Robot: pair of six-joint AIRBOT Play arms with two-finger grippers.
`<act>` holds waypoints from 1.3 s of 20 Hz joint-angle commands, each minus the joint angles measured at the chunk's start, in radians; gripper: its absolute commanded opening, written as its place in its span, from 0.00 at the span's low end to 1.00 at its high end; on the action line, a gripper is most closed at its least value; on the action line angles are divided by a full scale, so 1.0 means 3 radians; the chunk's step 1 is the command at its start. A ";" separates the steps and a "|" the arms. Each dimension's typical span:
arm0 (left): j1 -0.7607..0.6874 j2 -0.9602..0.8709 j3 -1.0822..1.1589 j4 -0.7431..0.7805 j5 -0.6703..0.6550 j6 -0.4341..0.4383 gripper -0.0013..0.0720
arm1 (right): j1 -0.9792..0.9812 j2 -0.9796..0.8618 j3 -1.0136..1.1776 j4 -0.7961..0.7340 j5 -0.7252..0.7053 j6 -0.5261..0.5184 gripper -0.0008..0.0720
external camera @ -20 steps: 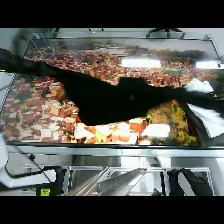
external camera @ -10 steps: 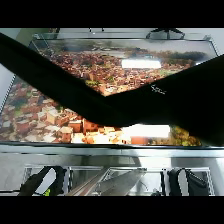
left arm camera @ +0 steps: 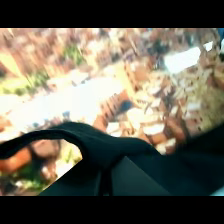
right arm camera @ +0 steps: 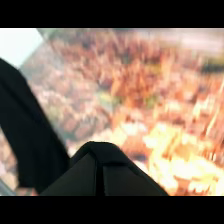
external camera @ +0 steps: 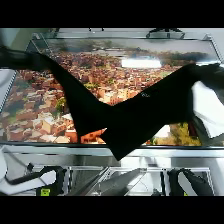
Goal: Fold the shirts.
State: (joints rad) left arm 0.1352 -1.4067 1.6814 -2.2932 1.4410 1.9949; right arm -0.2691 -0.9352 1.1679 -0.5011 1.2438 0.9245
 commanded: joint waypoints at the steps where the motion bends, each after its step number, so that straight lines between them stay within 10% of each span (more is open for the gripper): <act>1: -0.0243 -0.1011 -0.0070 -0.0008 -0.0266 0.0078 0.04 | 0.0450 -0.0636 -0.0867 -0.0376 -0.0916 -0.0081 0.04; 3: -0.0258 -0.1612 0.0282 -0.0013 -0.0214 0.0033 0.04 | 0.0491 -0.1099 -0.0978 -0.0375 -0.1326 -0.0128 0.04; 5: -0.0211 -0.2080 0.0690 -0.0010 0.0027 -0.0233 0.96 | 0.0448 -0.1527 -0.0923 -0.0354 -0.1452 -0.0128 0.04; 13: 0.0064 -0.1946 0.0671 0.0000 0.0963 -0.0781 0.98 | 0.0343 -0.1647 -0.0525 -0.0354 -0.1066 -0.0207 0.04; 26: -0.0407 -0.0423 -0.2454 0.0467 -0.0627 -0.0637 0.98 | 0.0238 -0.1531 -0.0515 -0.0388 -0.0874 -0.0216 0.04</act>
State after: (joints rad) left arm 0.0631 -1.5612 1.0595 -2.1574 1.3960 1.7905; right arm -0.1967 -1.3952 1.0126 -0.6174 0.9672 0.8619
